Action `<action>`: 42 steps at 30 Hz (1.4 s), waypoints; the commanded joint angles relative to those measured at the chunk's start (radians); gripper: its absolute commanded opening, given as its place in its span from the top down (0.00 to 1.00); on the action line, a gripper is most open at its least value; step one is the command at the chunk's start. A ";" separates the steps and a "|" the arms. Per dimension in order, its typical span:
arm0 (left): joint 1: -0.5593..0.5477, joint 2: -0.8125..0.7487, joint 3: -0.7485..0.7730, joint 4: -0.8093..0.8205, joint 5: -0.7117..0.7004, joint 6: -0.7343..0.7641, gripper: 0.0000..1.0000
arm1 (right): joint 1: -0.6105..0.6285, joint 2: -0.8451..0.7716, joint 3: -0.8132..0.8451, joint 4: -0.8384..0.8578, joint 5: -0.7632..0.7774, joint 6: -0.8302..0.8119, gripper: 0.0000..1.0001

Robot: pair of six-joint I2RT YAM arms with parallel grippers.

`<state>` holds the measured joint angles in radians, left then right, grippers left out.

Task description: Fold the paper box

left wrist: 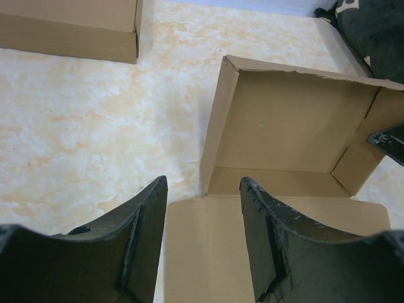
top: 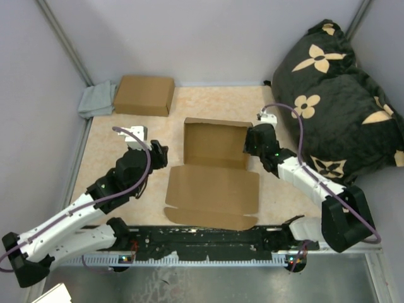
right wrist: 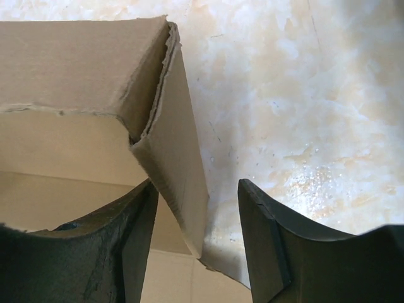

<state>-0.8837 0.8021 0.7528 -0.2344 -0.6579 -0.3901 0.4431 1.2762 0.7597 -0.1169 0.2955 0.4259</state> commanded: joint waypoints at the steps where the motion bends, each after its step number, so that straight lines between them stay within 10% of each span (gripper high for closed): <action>1: 0.004 -0.038 0.053 -0.084 -0.041 0.022 0.44 | 0.000 -0.076 0.076 -0.012 0.003 -0.137 0.46; 11: 0.004 -0.145 0.023 -0.117 -0.104 0.025 0.44 | 0.023 -0.060 0.307 -0.089 -0.294 -0.509 0.49; 42: 0.004 -0.282 -0.054 -0.212 -0.170 -0.038 0.43 | 0.334 0.465 0.700 -0.116 -0.125 -0.966 0.47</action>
<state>-0.8837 0.5346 0.7036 -0.4366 -0.8070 -0.4210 0.7643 1.6791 1.3708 -0.2333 0.0933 -0.4904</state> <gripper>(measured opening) 0.572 0.535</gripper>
